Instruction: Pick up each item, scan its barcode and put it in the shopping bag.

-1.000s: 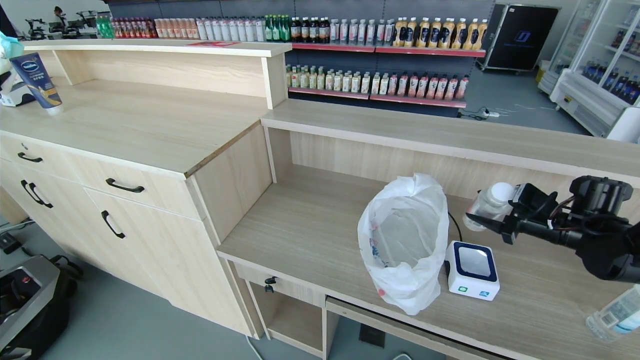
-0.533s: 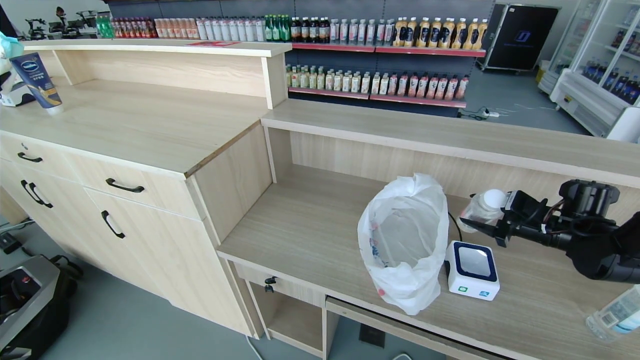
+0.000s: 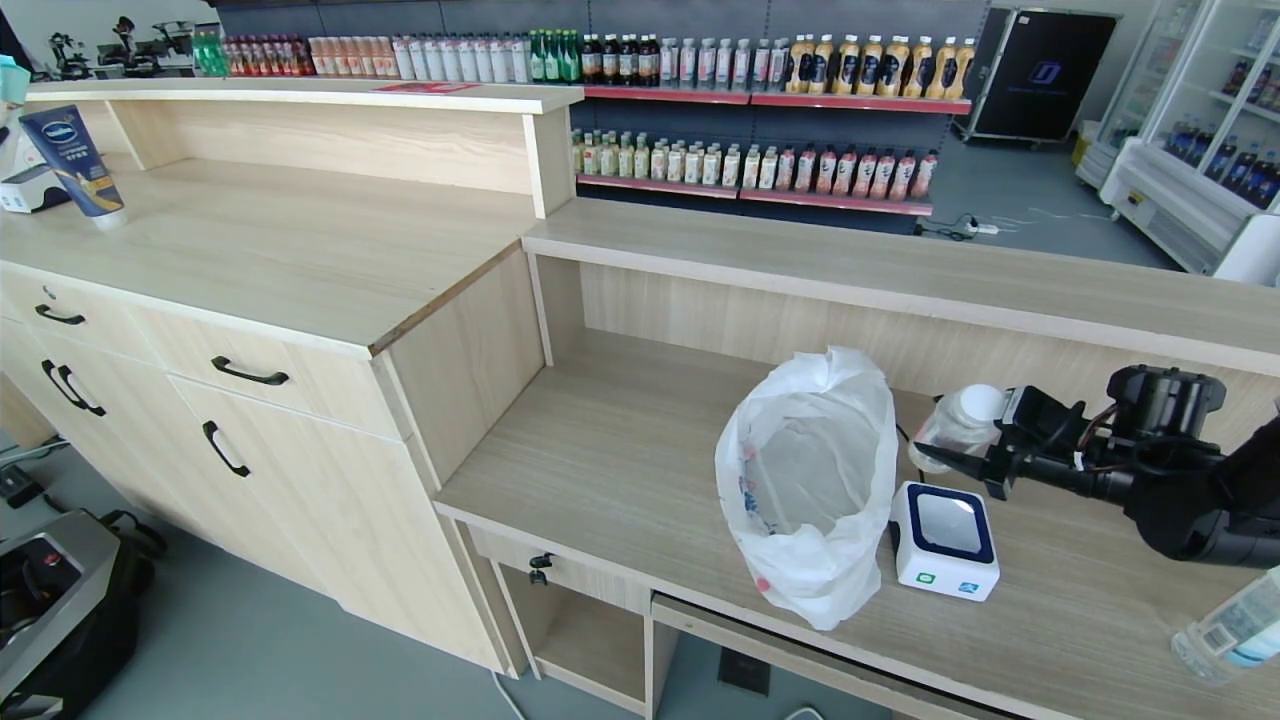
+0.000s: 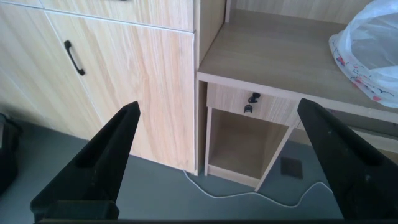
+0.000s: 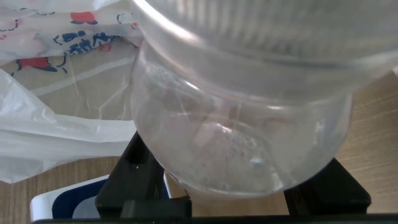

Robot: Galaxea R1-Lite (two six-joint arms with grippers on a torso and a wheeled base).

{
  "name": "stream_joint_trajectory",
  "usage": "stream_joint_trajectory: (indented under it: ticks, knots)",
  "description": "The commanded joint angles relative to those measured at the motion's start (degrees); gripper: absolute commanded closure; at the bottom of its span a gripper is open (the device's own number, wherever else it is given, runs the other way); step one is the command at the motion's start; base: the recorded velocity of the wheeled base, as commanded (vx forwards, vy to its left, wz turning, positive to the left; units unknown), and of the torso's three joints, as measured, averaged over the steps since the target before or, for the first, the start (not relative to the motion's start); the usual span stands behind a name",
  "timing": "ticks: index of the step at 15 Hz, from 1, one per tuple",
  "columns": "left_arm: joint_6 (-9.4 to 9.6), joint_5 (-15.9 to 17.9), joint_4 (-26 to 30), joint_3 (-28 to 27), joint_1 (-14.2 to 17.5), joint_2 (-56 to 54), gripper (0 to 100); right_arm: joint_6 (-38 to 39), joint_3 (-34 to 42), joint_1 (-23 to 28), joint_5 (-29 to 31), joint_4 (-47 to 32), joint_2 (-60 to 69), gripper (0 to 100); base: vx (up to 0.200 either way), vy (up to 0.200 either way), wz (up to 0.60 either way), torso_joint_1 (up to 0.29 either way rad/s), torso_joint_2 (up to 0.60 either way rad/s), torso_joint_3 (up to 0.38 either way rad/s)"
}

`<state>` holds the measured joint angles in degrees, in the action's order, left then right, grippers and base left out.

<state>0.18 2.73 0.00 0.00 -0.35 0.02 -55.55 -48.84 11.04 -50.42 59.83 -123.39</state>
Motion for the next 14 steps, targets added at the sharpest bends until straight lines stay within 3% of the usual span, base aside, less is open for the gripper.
stream_joint_trajectory:
  ticks: [1,4,9,12,13,14]
  knots:
    - [-0.01,-0.09,0.00,0.00,0.00,0.06,0,0.01,-0.47,-0.32,0.06,0.02,-0.27,100,0.000,0.000,0.00,0.000,0.00,0.000]
    - [-0.01,-0.01,0.00,0.00,0.00,0.06,0,2.38,-2.49,-0.32,0.50,-0.86,1.40,100,0.000,0.000,0.00,0.000,0.00,0.000]
    - [-0.01,-0.01,0.00,0.00,0.00,0.06,0,35.43,-4.78,5.65,14.65,-20.02,26.80,100,0.000,0.000,0.00,0.000,0.00,0.000]
    - [-0.01,-0.01,0.00,0.00,0.00,0.06,0,44.30,-7.15,9.52,30.56,-31.79,34.71,100,0.000,0.000,0.00,0.000,0.00,0.000]
    - [-0.01,-0.01,0.00,0.00,0.00,0.06,0,44.57,-3.37,10.14,40.66,-36.72,39.37,100,0.000,0.000,0.00,0.000,0.00,0.000]
    - [-0.01,-0.01,0.00,0.00,0.00,0.06,0,44.65,-1.53,10.93,42.95,-39.00,41.92,100,0.000,0.000,0.00,0.000,0.00,0.000]
